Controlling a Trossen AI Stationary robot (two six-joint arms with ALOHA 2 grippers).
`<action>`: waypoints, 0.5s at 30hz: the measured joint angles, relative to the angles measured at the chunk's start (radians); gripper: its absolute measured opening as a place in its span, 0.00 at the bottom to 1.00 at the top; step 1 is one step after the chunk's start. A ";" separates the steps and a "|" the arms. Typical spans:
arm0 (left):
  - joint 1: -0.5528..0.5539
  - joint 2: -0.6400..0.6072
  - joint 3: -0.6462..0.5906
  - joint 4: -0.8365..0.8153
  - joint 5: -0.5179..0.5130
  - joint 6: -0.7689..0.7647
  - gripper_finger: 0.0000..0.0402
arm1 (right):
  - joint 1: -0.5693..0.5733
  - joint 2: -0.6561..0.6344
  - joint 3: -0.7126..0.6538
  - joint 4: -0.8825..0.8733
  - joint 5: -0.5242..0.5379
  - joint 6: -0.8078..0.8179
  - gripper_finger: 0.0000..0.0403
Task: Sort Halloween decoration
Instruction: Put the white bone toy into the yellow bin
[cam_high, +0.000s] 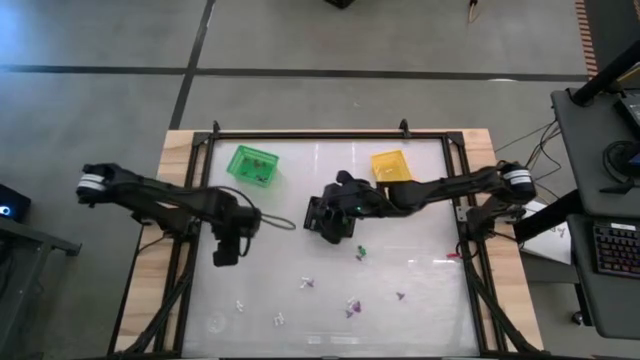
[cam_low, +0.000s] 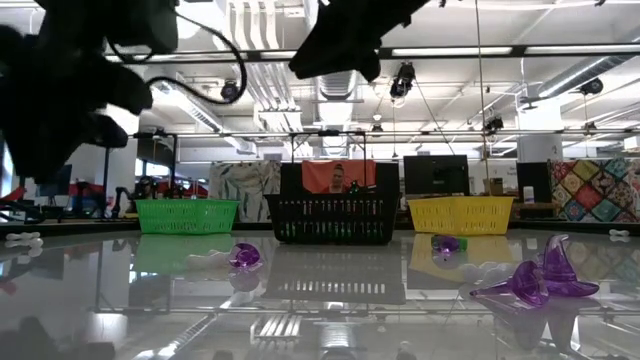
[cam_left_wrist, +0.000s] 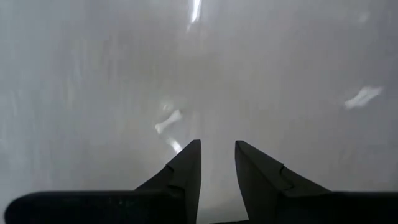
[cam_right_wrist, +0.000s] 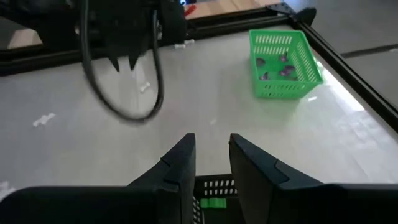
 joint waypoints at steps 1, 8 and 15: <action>-0.012 0.026 0.000 -0.001 -0.009 0.010 0.20 | 0.002 -0.007 -0.007 0.002 0.006 0.000 0.23; -0.090 0.146 0.000 0.002 -0.145 0.038 0.14 | 0.006 -0.011 -0.022 0.000 0.013 0.000 0.22; -0.102 0.196 -0.001 0.028 -0.199 0.038 0.12 | 0.006 -0.010 -0.027 -0.001 0.014 -0.005 0.22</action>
